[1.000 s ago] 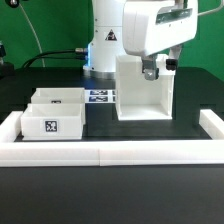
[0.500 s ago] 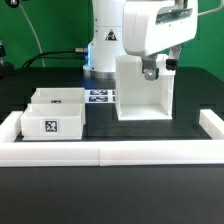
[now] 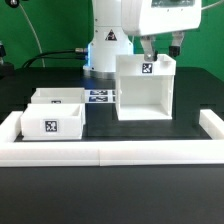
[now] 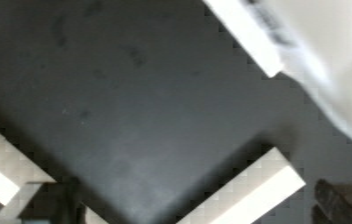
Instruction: Assemble drawer
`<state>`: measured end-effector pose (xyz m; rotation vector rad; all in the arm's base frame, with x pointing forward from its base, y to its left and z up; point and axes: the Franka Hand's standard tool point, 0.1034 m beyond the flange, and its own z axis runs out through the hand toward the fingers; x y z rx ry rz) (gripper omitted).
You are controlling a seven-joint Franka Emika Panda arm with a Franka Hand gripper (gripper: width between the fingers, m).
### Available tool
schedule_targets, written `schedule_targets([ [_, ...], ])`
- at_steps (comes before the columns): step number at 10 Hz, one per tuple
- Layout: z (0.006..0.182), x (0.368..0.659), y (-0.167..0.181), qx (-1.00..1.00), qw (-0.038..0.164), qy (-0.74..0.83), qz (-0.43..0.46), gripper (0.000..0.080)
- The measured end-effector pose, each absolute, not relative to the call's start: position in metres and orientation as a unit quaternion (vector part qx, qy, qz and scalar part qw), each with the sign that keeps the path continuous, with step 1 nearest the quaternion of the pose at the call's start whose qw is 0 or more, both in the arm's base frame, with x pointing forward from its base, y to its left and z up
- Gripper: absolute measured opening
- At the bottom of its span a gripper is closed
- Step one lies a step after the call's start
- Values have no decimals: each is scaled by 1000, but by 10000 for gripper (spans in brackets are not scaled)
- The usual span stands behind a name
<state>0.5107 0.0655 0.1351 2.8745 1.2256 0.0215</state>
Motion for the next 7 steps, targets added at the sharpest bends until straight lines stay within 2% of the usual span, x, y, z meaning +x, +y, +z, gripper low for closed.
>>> schedule_targets([
  [2, 148, 509, 61, 914, 11, 406, 15, 650],
  [7, 150, 506, 55, 930, 16, 366, 32, 650],
])
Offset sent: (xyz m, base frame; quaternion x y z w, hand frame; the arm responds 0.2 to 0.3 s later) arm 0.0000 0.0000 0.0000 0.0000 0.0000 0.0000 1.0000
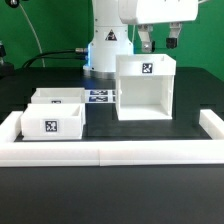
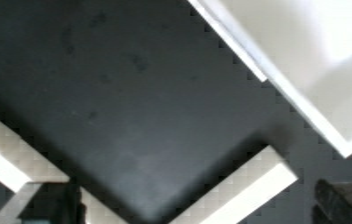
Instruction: Assemble drawer
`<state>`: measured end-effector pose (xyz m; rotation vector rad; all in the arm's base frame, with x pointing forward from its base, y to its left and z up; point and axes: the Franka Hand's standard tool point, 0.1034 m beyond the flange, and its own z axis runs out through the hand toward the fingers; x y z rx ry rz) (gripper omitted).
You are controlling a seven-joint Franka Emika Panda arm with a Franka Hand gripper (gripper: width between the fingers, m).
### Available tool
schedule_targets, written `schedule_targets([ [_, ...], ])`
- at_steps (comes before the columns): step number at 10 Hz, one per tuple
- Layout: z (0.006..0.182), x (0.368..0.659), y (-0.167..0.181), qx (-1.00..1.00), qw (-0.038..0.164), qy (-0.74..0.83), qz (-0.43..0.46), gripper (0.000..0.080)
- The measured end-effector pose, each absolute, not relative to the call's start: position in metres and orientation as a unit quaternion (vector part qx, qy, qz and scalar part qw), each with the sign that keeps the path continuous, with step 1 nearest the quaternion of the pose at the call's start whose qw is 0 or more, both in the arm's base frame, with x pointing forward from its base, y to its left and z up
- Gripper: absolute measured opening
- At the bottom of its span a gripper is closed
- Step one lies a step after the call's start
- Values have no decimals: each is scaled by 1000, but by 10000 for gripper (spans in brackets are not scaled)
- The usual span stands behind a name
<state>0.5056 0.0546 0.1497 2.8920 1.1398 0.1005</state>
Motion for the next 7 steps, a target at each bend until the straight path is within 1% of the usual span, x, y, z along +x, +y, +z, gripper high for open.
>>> schedule_targets([
  [2, 154, 479, 58, 967, 18, 249, 43, 650],
  [3, 151, 467, 65, 977, 23, 208, 37, 650],
  [4, 147, 458, 70, 981, 18, 193, 22, 650],
  [5, 144, 452, 72, 984, 7, 176, 9, 650],
  [6, 142, 446, 74, 988, -9, 151, -3, 650],
  [7, 143, 447, 74, 988, -8, 153, -1, 650],
])
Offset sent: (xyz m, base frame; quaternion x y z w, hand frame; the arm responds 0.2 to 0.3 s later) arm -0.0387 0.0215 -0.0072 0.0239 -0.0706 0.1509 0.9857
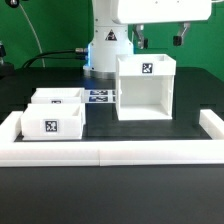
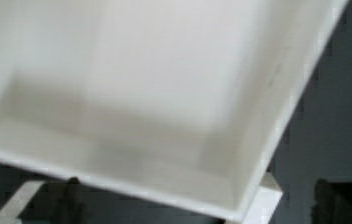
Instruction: Assemble drawer
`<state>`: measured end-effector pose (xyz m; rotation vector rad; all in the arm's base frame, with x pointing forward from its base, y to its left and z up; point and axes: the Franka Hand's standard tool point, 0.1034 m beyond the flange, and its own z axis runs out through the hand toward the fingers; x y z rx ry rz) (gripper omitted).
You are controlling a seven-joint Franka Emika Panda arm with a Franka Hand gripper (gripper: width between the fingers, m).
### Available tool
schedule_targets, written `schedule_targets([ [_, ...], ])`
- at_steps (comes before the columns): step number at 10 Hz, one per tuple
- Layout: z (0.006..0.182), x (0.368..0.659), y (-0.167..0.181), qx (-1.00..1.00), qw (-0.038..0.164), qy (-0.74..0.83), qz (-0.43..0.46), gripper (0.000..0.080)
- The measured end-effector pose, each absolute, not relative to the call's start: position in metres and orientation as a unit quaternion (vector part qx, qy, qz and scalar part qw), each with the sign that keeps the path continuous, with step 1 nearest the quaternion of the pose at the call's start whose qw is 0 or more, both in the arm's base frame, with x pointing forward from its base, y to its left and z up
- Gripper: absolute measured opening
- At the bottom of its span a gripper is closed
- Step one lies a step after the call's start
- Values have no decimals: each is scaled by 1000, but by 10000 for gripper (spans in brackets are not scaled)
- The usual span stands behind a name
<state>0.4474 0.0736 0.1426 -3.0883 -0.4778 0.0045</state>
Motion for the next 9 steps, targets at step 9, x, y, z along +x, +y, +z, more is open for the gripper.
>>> schedule_targets([
  [9, 111, 422, 86, -998, 32, -55, 12, 650],
])
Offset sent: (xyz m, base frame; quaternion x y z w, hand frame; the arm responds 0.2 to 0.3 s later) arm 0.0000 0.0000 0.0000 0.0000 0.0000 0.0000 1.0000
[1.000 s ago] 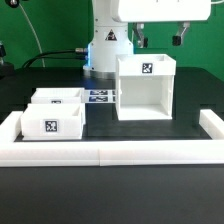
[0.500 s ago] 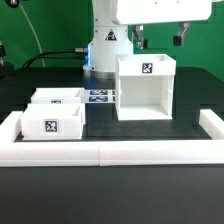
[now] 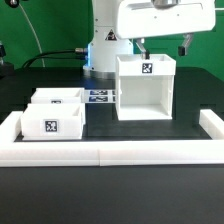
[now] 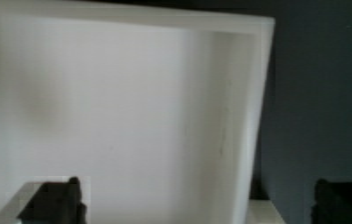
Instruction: Assemble drawer
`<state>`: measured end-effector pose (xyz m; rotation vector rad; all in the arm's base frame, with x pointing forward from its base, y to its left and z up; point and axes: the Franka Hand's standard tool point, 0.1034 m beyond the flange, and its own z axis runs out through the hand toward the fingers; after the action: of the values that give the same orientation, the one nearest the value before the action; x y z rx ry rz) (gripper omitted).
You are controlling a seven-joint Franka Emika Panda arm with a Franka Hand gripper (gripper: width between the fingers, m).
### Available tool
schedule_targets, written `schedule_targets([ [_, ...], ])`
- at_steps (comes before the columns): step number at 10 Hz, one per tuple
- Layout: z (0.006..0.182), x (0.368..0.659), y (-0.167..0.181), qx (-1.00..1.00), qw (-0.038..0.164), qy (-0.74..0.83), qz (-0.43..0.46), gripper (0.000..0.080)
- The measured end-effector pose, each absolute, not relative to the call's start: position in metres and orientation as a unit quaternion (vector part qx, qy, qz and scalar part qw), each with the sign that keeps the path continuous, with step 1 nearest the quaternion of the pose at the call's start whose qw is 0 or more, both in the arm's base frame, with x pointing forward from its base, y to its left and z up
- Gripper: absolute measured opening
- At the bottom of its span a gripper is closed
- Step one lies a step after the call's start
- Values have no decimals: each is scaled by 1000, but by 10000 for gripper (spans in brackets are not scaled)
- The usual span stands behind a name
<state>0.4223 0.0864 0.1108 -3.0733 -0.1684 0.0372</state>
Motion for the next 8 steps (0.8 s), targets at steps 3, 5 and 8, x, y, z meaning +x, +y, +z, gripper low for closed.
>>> schedule_targets([
  [3, 103, 420, 85, -998, 29, -59, 6, 392],
  [5, 103, 419, 85, -998, 29, -60, 7, 200],
  [8, 103, 420, 85, -998, 29, -60, 6, 37],
])
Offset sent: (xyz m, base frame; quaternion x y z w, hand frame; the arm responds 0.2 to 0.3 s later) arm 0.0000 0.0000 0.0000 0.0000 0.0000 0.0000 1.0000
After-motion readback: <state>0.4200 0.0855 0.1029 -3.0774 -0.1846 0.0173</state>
